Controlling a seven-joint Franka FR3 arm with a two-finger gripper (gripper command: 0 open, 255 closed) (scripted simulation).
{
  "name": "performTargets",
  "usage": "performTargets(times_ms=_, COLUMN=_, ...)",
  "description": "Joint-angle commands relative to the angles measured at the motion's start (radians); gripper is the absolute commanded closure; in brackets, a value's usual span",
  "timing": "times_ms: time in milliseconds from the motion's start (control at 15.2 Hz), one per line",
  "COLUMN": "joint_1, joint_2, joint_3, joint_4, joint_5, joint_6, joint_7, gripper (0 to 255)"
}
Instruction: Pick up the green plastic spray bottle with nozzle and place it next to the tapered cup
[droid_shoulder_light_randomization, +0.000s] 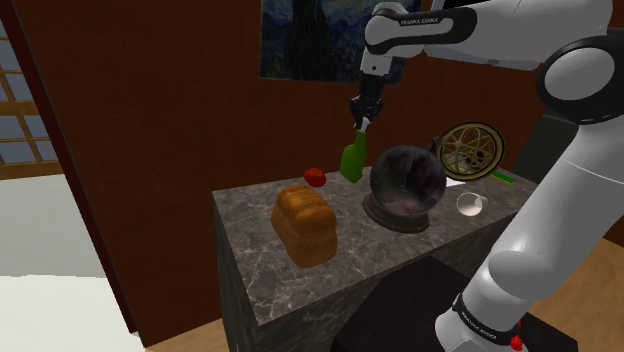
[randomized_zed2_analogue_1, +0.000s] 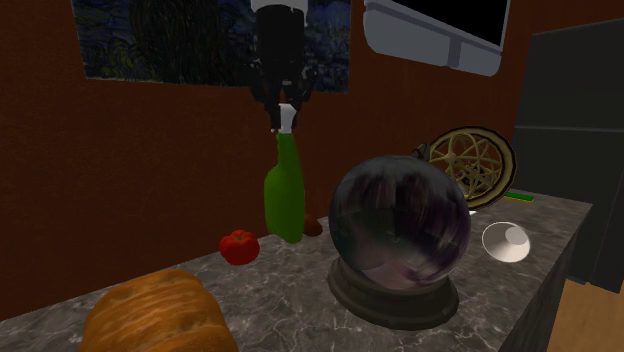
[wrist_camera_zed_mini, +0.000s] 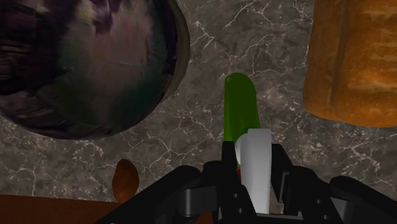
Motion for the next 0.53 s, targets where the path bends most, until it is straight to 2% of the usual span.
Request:
performTargets(times_ms=0, joint_1=0.0, joint_2=0.004, joint_3=0.0, joint_4=0.029, joint_5=0.0, joint_6=-0.026, joint_7=0.0, gripper=255)
performTargets(times_ms=462, joint_1=-0.001, joint_2=0.023, joint_3=-0.001, joint_4=0.148, joint_5=0.003, joint_6=-0.125, joint_7=-0.001, gripper=255)
